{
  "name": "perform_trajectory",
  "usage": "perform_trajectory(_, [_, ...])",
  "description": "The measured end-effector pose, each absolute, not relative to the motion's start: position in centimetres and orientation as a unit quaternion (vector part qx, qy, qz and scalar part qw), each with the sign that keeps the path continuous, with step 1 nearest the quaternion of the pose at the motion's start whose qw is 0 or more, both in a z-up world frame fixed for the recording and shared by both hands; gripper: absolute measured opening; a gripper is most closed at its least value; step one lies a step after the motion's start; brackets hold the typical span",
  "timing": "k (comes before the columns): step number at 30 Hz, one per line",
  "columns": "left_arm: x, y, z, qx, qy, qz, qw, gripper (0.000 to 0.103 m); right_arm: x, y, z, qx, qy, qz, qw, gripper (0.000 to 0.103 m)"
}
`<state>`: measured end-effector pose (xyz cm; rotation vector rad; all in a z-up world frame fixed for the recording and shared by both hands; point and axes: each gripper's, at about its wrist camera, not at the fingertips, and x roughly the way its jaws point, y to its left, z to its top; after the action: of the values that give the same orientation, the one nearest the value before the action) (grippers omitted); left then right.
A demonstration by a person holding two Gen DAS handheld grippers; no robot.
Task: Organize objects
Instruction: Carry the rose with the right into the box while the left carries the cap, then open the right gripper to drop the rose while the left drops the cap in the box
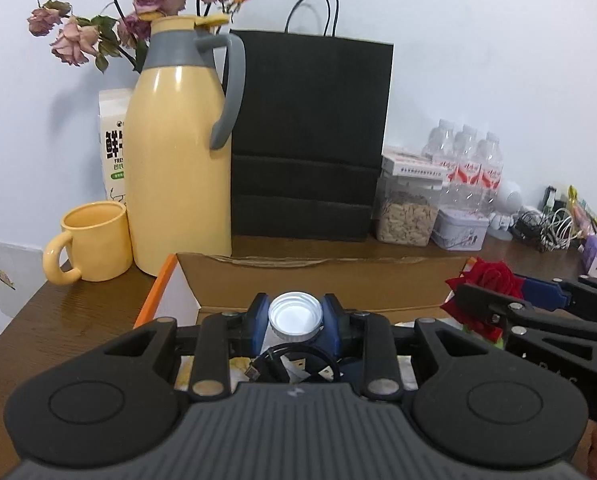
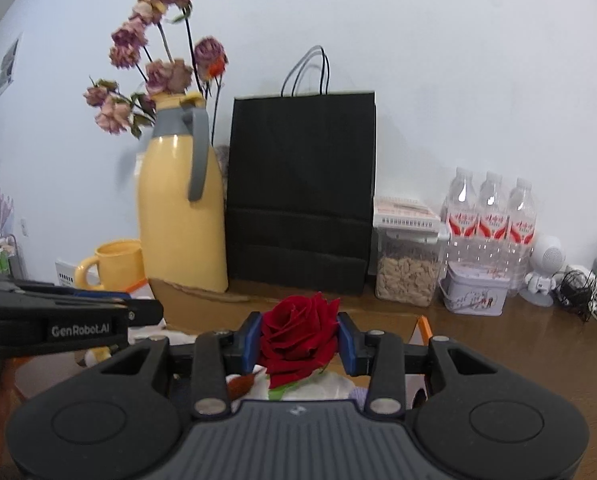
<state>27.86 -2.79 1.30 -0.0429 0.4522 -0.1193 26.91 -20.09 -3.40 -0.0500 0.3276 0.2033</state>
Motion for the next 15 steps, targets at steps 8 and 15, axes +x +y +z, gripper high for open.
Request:
perform_trajectory(8, [27.1,-2.5,1.5,-0.015,0.196,-0.027,0.98,0.103,27.4,-20.9,-4.0,-0.017,0.172,0.076,0.982,0.078])
perform_trajectory(15, [27.1,-2.4,1.8,-0.013,0.198,-0.018,0.98,0.103,27.1,-21.5,-3.8,-0.009,0.173,0.067,0.983,0.103])
